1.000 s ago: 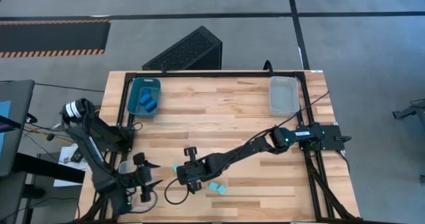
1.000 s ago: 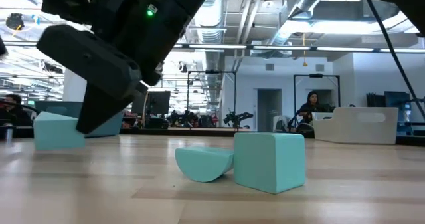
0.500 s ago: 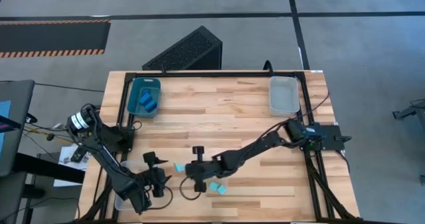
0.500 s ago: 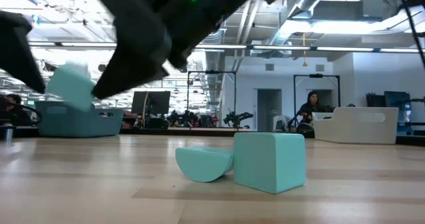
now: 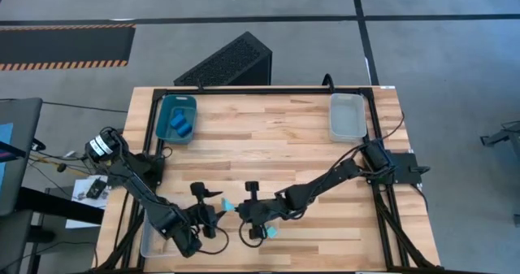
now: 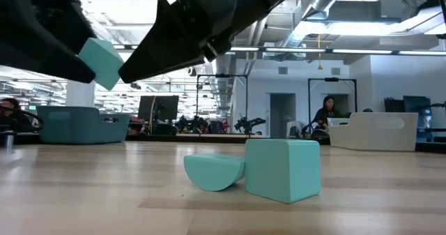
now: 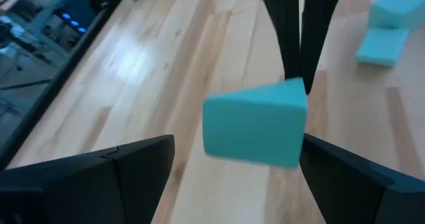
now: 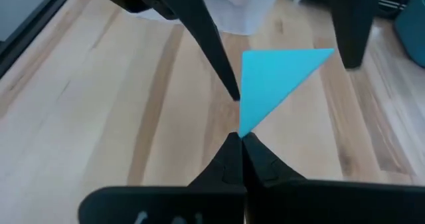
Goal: Sort & place blocks by color
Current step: Put the left light blue block into the white bin
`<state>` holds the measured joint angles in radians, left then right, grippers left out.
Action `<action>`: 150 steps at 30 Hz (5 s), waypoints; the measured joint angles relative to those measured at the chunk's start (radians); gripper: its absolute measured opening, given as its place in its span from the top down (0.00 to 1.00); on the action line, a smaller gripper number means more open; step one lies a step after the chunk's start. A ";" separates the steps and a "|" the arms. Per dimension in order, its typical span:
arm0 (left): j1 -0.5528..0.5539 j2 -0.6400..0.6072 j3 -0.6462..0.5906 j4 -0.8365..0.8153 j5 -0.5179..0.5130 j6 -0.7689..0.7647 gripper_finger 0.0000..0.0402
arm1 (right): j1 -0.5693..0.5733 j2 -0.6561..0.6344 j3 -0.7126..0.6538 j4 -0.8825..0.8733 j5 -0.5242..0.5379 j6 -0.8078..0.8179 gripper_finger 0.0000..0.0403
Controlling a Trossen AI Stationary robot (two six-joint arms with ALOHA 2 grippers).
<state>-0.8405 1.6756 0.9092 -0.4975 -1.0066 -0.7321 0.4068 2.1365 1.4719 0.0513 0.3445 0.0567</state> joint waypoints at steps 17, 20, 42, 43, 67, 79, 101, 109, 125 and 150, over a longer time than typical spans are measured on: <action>0.080 0.000 0.002 0.218 0.254 0.273 0.61 | 0.013 0.000 0.000 -0.027 0.024 -0.005 1.00; 0.085 0.000 0.002 0.195 0.295 0.226 0.69 | 0.012 0.001 0.000 -0.062 0.030 0.004 0.98; 0.150 0.039 -0.109 0.562 0.547 0.289 0.35 | 0.074 -0.193 -0.107 -0.388 0.255 0.351 0.75; 0.151 0.049 -0.110 0.560 0.551 0.288 0.35 | 0.082 -0.202 -0.121 -0.404 0.270 0.370 0.75; 0.205 0.093 -0.108 0.569 0.636 0.324 0.79 | 0.205 -0.222 -0.260 -0.302 0.347 0.496 0.74; 0.279 0.095 -0.104 0.687 0.376 0.610 0.72 | 0.143 -0.225 -0.721 0.718 0.256 0.634 0.74; 0.666 0.093 -0.012 0.968 0.656 1.133 0.75 | -0.122 -0.621 -0.966 0.737 0.153 0.732 0.17; 0.737 0.093 -0.007 0.980 0.679 1.221 0.75 | -0.211 -0.621 -0.966 0.684 0.127 0.778 0.16; 0.747 0.093 0.025 0.976 0.733 1.291 0.74 | -0.259 -0.621 -0.964 0.694 0.096 0.784 0.48; 0.867 0.093 0.025 0.872 0.883 1.063 0.41 | -0.729 -1.146 -0.966 -0.448 0.359 0.659 0.66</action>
<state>0.0263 1.7691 0.9340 0.3744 -0.1239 0.3312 -0.3219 0.9907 0.5056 -0.3967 0.7040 0.7159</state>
